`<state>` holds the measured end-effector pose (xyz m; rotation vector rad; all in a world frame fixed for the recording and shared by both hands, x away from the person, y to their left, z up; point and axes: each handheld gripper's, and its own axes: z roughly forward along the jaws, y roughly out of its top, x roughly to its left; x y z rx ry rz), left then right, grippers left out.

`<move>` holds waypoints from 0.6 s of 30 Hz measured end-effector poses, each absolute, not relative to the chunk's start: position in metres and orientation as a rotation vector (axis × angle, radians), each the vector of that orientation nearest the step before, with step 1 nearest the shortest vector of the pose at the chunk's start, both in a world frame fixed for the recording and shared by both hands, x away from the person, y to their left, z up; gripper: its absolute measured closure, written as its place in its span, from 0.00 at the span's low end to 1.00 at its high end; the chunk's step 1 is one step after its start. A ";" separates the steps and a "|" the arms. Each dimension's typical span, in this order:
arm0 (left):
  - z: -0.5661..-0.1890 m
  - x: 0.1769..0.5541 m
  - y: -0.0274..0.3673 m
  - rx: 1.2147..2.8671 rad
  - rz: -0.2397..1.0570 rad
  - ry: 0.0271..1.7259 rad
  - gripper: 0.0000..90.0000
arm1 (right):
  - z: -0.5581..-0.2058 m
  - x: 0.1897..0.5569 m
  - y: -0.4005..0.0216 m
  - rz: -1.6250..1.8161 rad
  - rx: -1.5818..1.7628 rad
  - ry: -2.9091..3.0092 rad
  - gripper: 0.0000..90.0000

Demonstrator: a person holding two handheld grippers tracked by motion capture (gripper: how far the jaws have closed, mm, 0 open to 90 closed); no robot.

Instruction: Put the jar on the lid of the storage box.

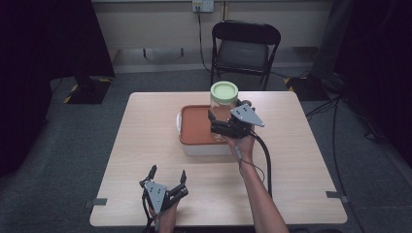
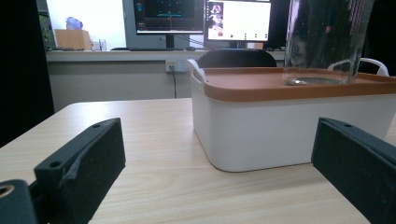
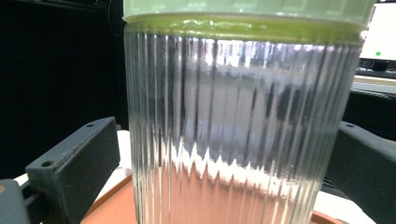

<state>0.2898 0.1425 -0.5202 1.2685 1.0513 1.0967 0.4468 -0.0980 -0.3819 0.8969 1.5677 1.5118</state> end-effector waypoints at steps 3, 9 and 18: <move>-0.520 0.290 0.142 1.268 1.097 1.051 0.03 | -0.382 0.445 -0.099 1.522 0.902 1.562 0.00; -0.520 0.290 0.143 1.269 1.097 1.051 0.03 | -0.381 0.440 -0.099 1.522 0.911 1.545 0.00; -0.520 0.290 0.142 1.269 1.096 1.052 0.03 | -0.382 0.432 -0.103 1.539 0.910 1.534 0.00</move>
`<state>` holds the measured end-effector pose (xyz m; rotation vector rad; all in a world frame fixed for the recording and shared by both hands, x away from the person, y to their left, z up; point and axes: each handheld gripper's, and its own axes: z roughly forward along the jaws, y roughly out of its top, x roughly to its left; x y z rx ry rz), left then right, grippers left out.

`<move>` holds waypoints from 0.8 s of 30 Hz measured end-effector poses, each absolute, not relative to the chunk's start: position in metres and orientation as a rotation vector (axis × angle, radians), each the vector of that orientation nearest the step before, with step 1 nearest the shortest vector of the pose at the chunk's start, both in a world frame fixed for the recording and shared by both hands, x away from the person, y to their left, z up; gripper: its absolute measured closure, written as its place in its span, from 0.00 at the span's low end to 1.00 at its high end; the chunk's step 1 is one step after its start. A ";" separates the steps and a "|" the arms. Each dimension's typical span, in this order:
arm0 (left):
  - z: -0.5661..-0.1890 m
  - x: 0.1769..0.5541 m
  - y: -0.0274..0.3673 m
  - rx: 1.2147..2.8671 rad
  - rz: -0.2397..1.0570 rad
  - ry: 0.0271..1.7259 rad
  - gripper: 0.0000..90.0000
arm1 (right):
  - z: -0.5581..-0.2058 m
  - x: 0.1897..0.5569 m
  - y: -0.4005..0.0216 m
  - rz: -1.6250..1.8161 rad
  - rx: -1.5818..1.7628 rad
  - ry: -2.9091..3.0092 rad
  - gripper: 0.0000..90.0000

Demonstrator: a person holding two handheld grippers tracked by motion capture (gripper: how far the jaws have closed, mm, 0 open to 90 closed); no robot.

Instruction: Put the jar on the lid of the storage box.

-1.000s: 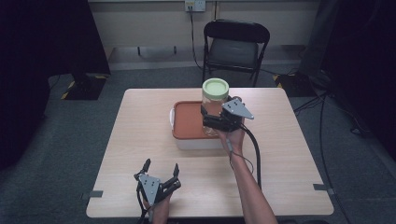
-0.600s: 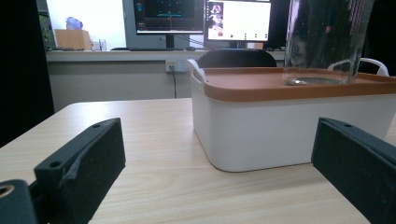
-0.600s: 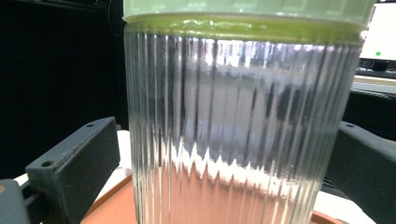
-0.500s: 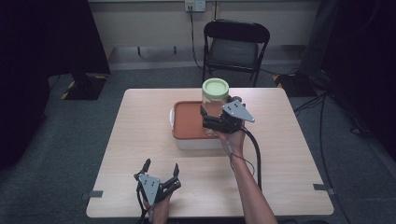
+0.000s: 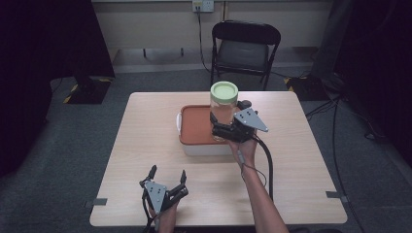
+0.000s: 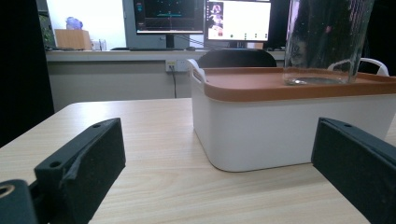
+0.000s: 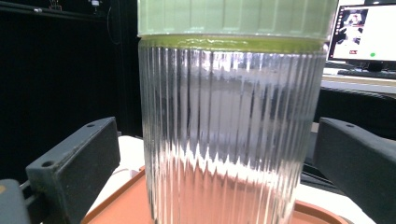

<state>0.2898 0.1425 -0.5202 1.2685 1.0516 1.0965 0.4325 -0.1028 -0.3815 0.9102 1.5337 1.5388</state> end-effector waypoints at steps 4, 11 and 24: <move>-0.520 0.290 0.143 1.269 1.097 1.051 0.03 | -0.382 0.429 -0.104 1.546 0.909 1.523 0.00; -0.520 0.290 0.142 1.269 1.097 1.052 0.03 | -0.381 0.424 -0.108 1.544 0.907 1.512 0.00; -0.520 0.290 0.143 1.269 1.096 1.051 0.03 | -0.379 0.417 -0.113 1.548 0.890 1.500 0.00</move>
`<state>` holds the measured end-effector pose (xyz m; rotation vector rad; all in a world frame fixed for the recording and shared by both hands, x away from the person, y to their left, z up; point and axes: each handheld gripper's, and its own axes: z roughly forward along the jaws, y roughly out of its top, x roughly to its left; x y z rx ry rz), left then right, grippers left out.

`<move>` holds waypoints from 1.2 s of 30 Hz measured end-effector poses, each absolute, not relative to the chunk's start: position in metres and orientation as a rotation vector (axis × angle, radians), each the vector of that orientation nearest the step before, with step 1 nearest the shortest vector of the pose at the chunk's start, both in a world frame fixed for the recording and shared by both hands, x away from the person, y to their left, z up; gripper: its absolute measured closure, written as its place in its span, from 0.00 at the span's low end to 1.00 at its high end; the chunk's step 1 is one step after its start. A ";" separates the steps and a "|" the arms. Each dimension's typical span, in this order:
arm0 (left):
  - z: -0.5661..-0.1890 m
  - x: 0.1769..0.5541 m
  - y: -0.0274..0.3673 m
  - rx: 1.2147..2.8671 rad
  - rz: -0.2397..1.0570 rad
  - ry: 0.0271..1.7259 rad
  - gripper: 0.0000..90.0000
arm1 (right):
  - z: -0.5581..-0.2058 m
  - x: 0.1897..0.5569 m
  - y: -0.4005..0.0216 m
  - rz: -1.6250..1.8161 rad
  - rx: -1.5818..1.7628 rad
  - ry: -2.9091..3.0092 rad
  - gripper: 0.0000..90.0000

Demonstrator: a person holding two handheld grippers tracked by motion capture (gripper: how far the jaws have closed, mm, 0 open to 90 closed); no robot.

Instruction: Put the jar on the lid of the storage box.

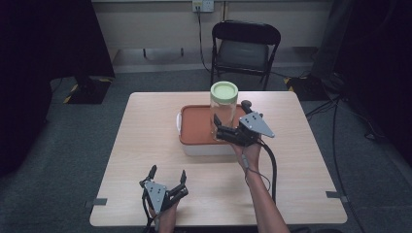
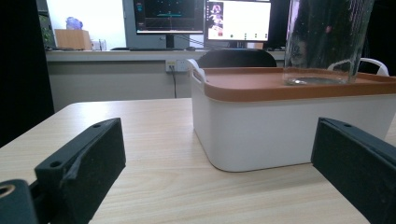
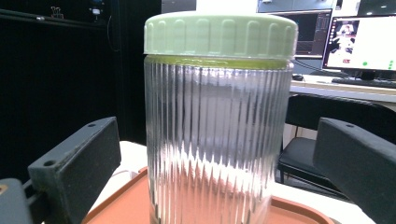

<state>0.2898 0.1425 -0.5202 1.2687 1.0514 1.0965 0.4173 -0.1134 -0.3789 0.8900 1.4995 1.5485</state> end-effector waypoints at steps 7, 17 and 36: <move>-0.520 0.290 0.143 1.269 1.097 1.051 0.03 | -0.378 0.414 -0.119 1.550 0.900 1.492 0.00; -0.520 0.290 0.143 1.269 1.097 1.051 0.03 | -0.375 0.407 -0.127 1.565 0.897 1.458 0.00; -0.520 0.290 0.143 1.270 1.099 1.053 0.03 | -0.380 0.394 -0.140 1.539 0.885 1.466 0.00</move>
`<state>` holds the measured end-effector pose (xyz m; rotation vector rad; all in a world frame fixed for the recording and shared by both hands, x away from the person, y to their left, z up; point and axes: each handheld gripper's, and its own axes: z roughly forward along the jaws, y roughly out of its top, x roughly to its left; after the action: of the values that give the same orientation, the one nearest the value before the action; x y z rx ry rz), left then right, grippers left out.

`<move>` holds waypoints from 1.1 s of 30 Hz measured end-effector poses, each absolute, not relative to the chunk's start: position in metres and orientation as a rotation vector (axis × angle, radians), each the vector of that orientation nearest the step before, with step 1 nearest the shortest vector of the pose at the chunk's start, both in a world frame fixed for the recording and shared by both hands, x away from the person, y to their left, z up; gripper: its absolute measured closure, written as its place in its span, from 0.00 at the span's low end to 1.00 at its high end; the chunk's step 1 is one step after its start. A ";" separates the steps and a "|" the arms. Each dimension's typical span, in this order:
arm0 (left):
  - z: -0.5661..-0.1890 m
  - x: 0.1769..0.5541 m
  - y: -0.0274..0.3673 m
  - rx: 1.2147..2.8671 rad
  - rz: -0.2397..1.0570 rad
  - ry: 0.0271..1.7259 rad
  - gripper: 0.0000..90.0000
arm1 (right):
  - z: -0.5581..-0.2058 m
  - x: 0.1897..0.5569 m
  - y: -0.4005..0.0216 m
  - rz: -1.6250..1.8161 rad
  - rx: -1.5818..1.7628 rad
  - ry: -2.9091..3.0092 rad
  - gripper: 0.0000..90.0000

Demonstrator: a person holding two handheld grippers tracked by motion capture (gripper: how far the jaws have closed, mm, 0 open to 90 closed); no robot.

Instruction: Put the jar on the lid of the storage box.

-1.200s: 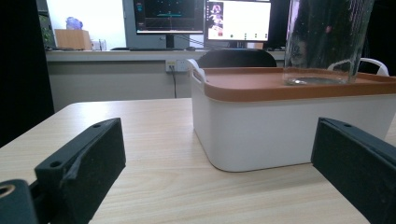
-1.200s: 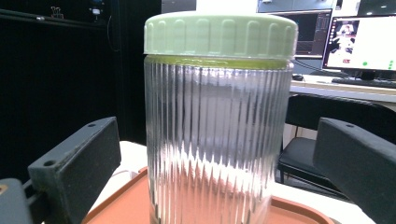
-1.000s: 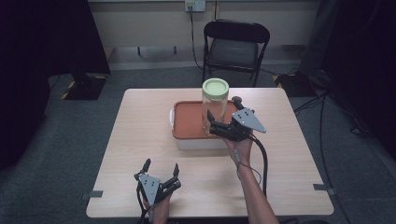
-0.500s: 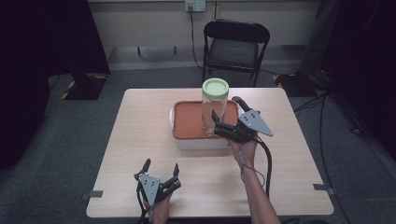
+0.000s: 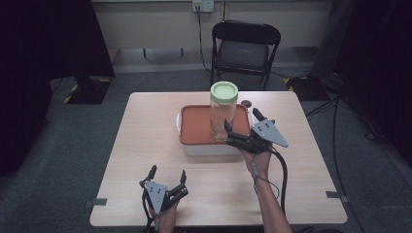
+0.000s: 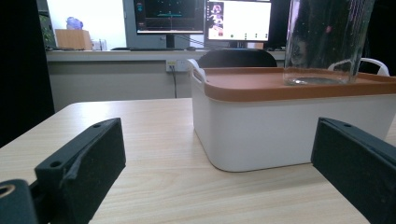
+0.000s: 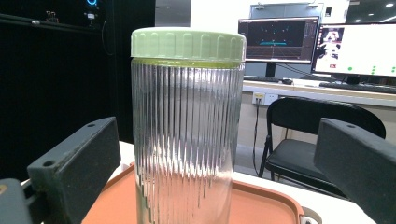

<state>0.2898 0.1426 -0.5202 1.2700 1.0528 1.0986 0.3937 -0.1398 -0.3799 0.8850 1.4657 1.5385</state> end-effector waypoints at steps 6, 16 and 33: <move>-0.520 0.290 0.142 1.267 1.099 1.054 0.03 | -0.379 0.386 -0.143 1.546 0.879 1.449 0.00; -0.520 0.290 0.142 1.267 1.099 1.054 0.03 | -0.384 0.378 -0.147 1.560 0.896 1.409 0.00; -0.520 0.290 0.142 1.267 1.100 1.054 0.03 | -0.393 0.367 -0.161 1.550 0.922 1.407 0.00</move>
<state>0.2898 0.1424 -0.5202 1.2670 1.0543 1.0996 0.3667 -0.1615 -0.3934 0.9219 1.4066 1.5498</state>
